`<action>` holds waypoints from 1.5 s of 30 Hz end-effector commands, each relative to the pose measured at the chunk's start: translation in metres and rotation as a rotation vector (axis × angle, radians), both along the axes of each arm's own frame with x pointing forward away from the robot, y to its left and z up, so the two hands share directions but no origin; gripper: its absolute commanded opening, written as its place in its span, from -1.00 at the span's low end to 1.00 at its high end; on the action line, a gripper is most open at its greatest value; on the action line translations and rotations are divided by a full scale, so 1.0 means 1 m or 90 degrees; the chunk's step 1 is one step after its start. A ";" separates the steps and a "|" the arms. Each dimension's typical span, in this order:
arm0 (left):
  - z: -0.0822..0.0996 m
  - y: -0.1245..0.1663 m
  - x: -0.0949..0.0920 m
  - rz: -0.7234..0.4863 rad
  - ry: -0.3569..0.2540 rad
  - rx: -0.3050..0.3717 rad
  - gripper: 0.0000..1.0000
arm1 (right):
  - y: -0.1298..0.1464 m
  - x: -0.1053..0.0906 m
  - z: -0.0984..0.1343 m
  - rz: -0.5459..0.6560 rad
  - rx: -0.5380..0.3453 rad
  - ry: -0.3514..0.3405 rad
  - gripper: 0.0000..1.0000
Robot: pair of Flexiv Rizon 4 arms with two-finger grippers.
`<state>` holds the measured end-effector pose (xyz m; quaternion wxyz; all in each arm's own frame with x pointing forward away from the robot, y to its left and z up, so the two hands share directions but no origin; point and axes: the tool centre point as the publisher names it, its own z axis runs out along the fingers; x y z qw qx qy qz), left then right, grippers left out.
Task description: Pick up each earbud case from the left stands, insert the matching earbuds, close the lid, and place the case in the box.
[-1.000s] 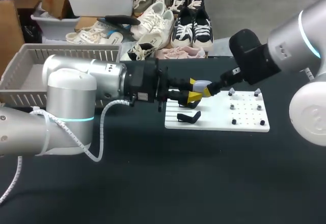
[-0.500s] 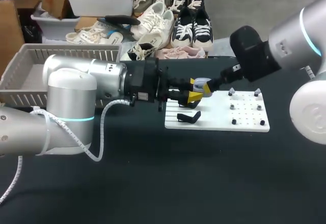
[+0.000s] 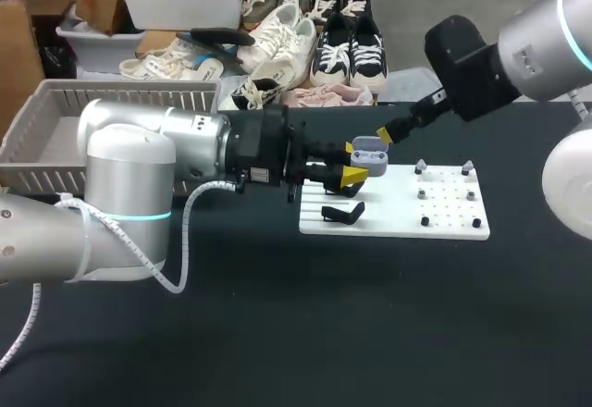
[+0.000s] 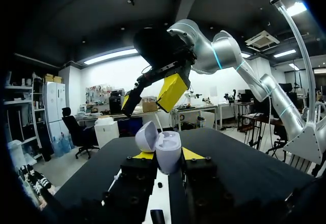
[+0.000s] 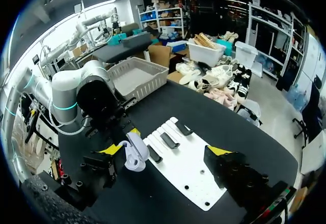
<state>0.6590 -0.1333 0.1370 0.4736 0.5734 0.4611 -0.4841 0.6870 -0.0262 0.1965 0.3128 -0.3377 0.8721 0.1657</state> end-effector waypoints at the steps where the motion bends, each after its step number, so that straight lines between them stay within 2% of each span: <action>1: 0.000 0.000 0.001 -0.001 0.000 0.000 -1.00 | -0.017 -0.005 0.018 -0.081 -0.115 -0.035 1.00; 5: 0.000 0.000 0.001 -0.001 0.000 0.000 -1.00 | -0.040 0.003 0.014 -0.130 -0.208 -0.026 1.00; 8: 0.000 0.000 0.001 -0.001 0.000 0.000 -1.00 | -0.053 0.008 0.005 -0.158 -0.229 0.008 1.00; 19: 0.000 0.000 0.001 -0.001 0.000 0.000 -1.00 | -0.087 0.029 -0.039 -0.242 -0.323 0.089 1.00; 21: 0.000 0.000 0.001 -0.001 0.000 0.000 -1.00 | -0.092 0.033 -0.046 -0.257 -0.316 0.111 1.00; 23: 0.000 0.000 0.001 -0.001 0.000 0.000 -1.00 | -0.098 0.037 -0.055 -0.272 -0.339 0.124 1.00; 31: 0.000 0.000 0.001 -0.001 0.000 0.000 -1.00 | -0.114 0.049 -0.086 -0.319 -0.305 0.187 1.00; 42: 0.000 0.000 0.001 -0.001 0.000 0.000 -1.00 | -0.125 0.059 -0.115 -0.344 -0.297 0.230 1.00; 44: 0.000 0.000 0.001 -0.001 0.000 0.000 -1.00 | -0.127 0.062 -0.119 -0.347 -0.294 0.234 0.87; 45: 0.000 0.000 0.001 -0.001 0.000 0.000 -1.00 | -0.127 0.063 -0.121 -0.349 -0.293 0.236 0.45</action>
